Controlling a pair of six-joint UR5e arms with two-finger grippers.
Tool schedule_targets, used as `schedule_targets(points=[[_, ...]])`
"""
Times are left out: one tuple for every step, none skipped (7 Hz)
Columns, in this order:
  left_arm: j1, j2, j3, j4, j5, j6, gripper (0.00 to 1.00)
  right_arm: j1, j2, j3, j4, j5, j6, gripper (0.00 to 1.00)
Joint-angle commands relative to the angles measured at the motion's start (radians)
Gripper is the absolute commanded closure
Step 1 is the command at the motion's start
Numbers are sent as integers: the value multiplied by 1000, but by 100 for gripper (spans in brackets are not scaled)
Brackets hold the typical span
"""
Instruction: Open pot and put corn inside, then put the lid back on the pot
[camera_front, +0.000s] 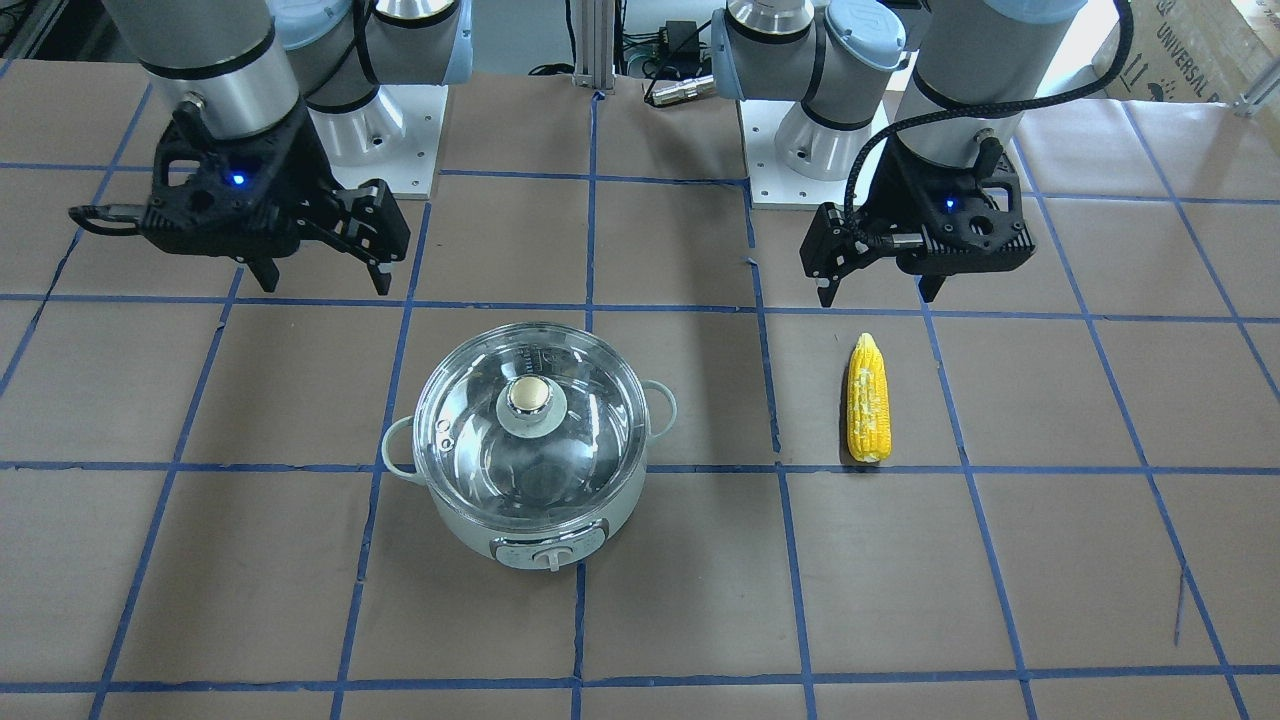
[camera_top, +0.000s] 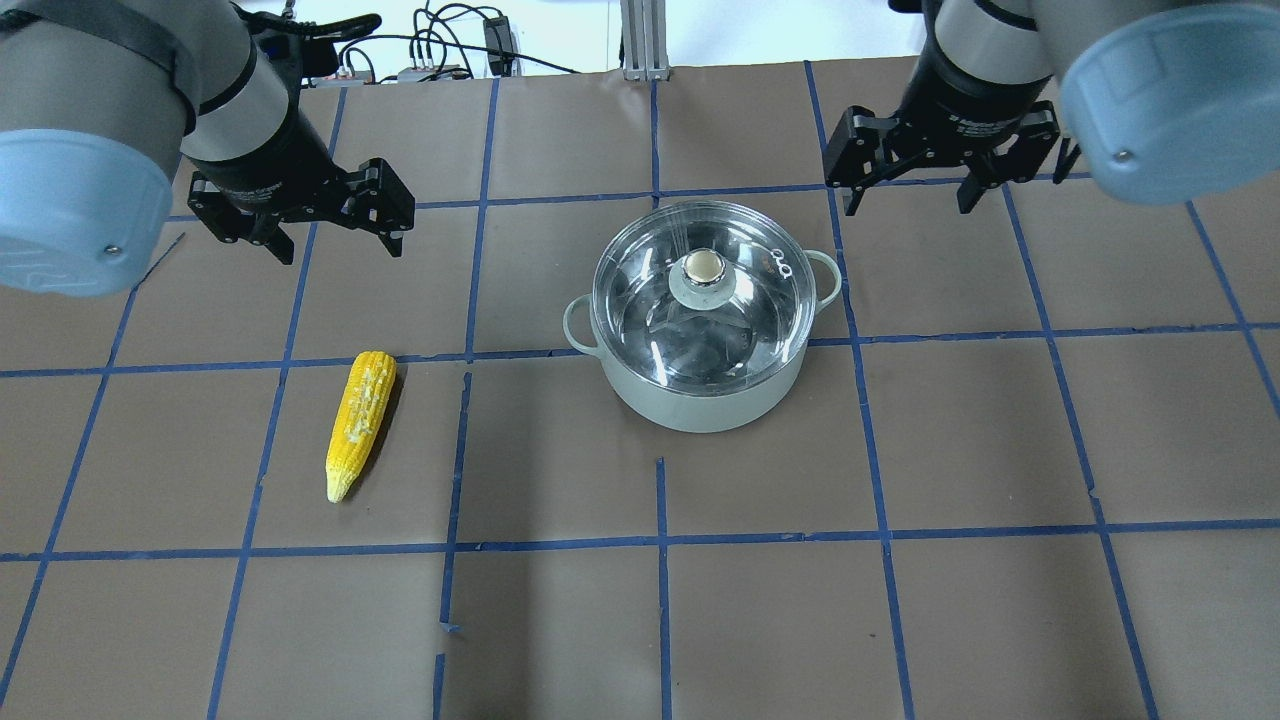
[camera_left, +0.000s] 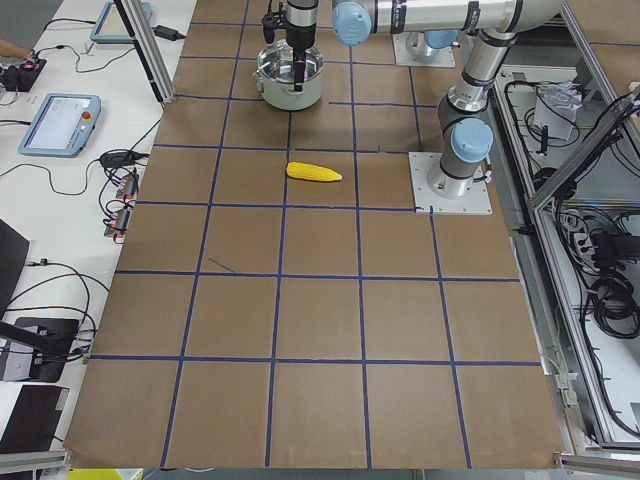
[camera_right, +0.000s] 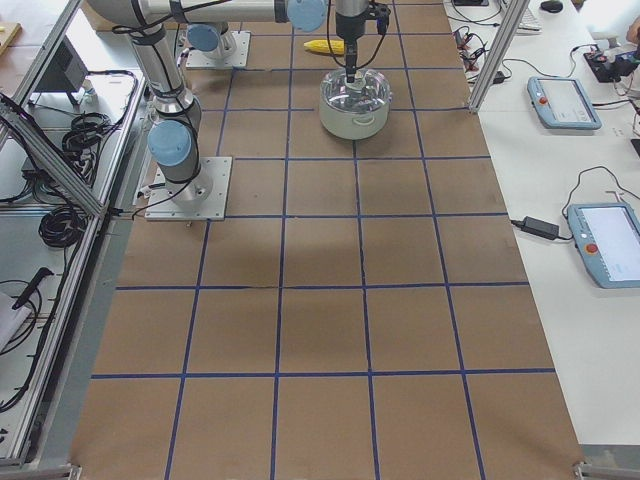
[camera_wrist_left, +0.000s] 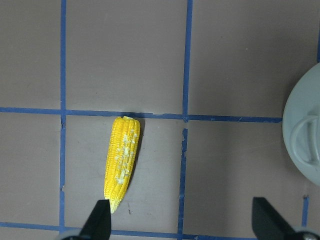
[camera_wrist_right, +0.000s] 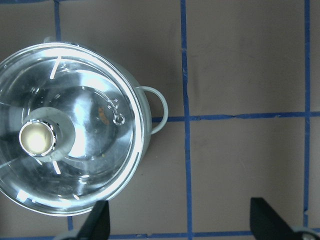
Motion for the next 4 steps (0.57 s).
schedule_targets(points=[[0, 13, 0, 2, -6, 6, 0, 90, 78, -10, -109, 3, 76, 2], [0, 18, -3, 2, -9, 8, 0, 111, 110, -17, -137, 8, 89, 2], [0, 16, -1, 2, -9, 8, 0, 132, 153, -20, -181, 9, 121, 2], [0, 4, 2, 2, -6, 6, 0, 178, 198, -20, -230, -5, 151, 2]])
